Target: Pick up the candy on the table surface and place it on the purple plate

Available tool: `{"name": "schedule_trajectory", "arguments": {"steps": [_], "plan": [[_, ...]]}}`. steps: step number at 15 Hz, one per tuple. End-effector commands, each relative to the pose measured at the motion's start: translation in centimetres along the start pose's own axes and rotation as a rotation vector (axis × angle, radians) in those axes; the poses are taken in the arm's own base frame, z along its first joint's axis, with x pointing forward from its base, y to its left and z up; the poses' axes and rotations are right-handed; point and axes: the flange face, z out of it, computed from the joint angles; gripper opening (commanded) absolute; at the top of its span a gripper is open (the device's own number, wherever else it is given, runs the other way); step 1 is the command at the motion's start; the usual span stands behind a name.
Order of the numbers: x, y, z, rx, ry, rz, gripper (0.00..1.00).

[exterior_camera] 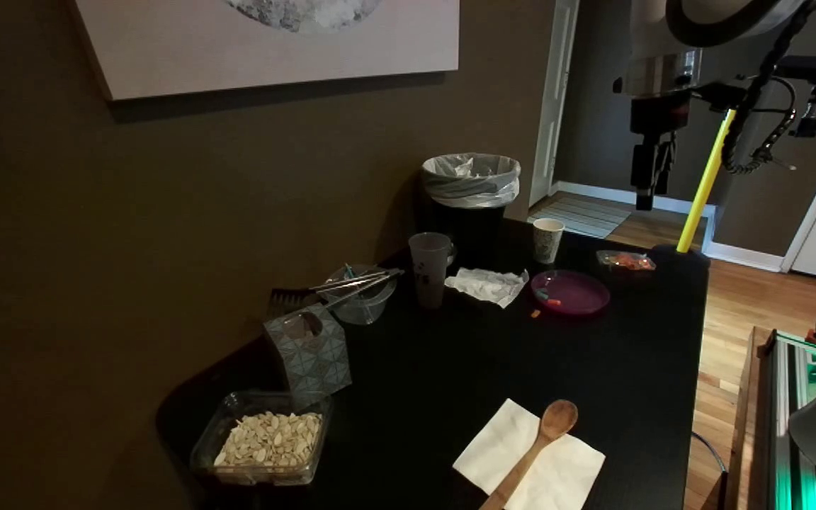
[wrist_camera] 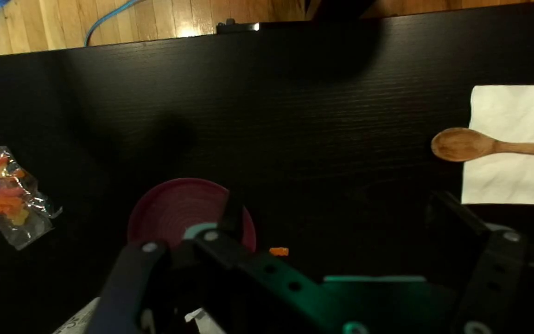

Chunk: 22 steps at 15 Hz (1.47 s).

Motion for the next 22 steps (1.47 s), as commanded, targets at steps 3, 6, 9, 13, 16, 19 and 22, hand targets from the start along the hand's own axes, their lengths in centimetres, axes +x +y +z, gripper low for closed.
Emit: {"name": "schedule_trajectory", "arguments": {"steps": [3, 6, 9, 13, 16, 19, 22], "plan": [[3.9, -5.6, 1.6, 0.078, 0.010, -0.110, 1.00], [7.0, -9.9, 2.6, 0.101, 0.014, -0.279, 1.00], [10.0, -11.4, 3.7, 0.070, -0.058, -0.439, 1.00], [14.5, -9.0, 3.9, 0.044, -0.109, -0.640, 1.00], [12.8, -10.0, 3.8, 0.048, -0.062, -0.562, 1.00], [12.6, -10.4, 3.6, 0.045, -0.059, -0.567, 1.00], [14.3, -8.3, 3.9, 0.105, -0.066, -0.755, 1.00]]}}
